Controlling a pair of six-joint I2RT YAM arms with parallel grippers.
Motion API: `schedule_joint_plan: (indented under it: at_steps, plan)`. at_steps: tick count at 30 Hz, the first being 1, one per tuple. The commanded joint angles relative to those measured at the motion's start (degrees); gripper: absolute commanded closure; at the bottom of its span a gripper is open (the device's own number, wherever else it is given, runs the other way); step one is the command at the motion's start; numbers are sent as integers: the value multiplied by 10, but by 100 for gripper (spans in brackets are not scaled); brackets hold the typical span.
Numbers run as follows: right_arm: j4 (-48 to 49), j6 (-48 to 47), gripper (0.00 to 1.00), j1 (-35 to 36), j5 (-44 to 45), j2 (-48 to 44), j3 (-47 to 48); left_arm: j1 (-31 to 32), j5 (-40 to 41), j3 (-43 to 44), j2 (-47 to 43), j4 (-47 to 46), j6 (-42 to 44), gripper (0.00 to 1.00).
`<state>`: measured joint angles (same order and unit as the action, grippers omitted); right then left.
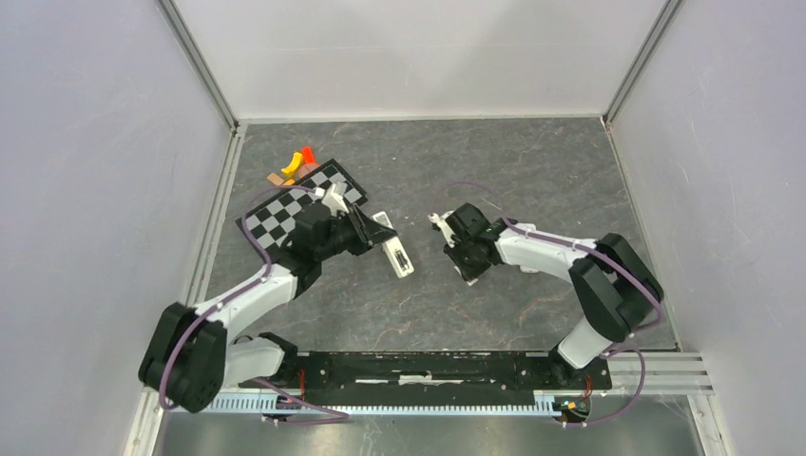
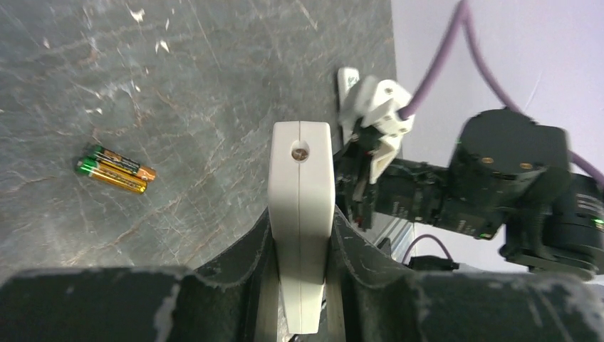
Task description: Load the batteries into the remote control
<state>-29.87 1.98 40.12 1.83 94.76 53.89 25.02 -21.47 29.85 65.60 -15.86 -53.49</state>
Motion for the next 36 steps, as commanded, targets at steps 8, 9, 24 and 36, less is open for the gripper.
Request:
schedule_joint_plan:
  at_steps: [8, 9, 24, 36]
  plan:
    - [25, 76, 77, -61, 43, -92, -162, 85, 28, 101, 266, -179, -71, 98]
    - [29, 78, 77, -65, 41, -96, -167, 89, 36, 109, 282, -190, -79, 98]
    - [66, 95, 77, -74, 24, -103, -176, 113, 157, 222, 398, -56, -88, 72]
    - [72, 100, 77, -75, 9, -97, -171, 114, 211, 220, 368, 33, -101, 43]
